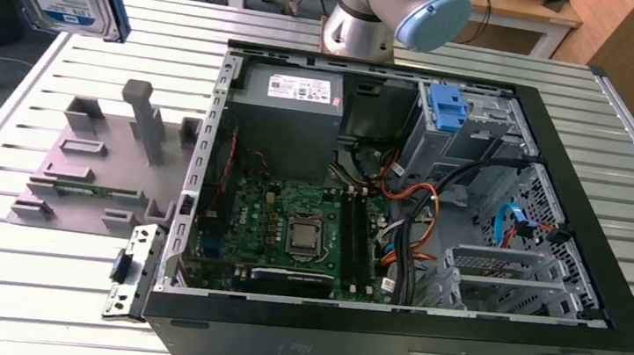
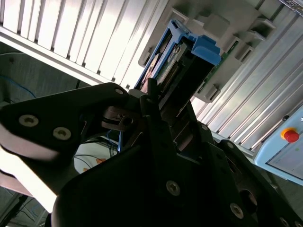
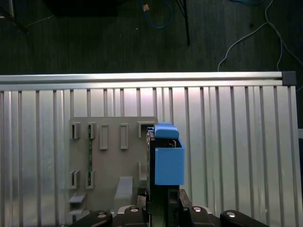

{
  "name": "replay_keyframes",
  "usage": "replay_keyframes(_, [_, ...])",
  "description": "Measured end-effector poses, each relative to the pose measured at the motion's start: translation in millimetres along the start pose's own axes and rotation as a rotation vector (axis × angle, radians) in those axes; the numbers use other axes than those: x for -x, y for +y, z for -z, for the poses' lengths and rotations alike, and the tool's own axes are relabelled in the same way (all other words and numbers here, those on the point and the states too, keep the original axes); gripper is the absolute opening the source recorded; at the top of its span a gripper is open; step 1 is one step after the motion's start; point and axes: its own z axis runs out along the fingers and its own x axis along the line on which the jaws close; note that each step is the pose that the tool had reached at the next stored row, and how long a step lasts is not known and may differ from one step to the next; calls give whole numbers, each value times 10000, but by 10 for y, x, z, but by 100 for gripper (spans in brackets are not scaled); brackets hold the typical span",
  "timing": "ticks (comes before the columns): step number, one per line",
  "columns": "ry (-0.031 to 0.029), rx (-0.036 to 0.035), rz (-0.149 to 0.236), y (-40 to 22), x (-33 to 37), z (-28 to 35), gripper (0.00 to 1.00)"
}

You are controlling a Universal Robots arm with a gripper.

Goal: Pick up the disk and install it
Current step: 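Pick up the disk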

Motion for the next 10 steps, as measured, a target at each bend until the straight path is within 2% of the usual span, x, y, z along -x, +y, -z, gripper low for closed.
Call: replay_keyframes(10, [-1,0,0,-2,4,42,35])
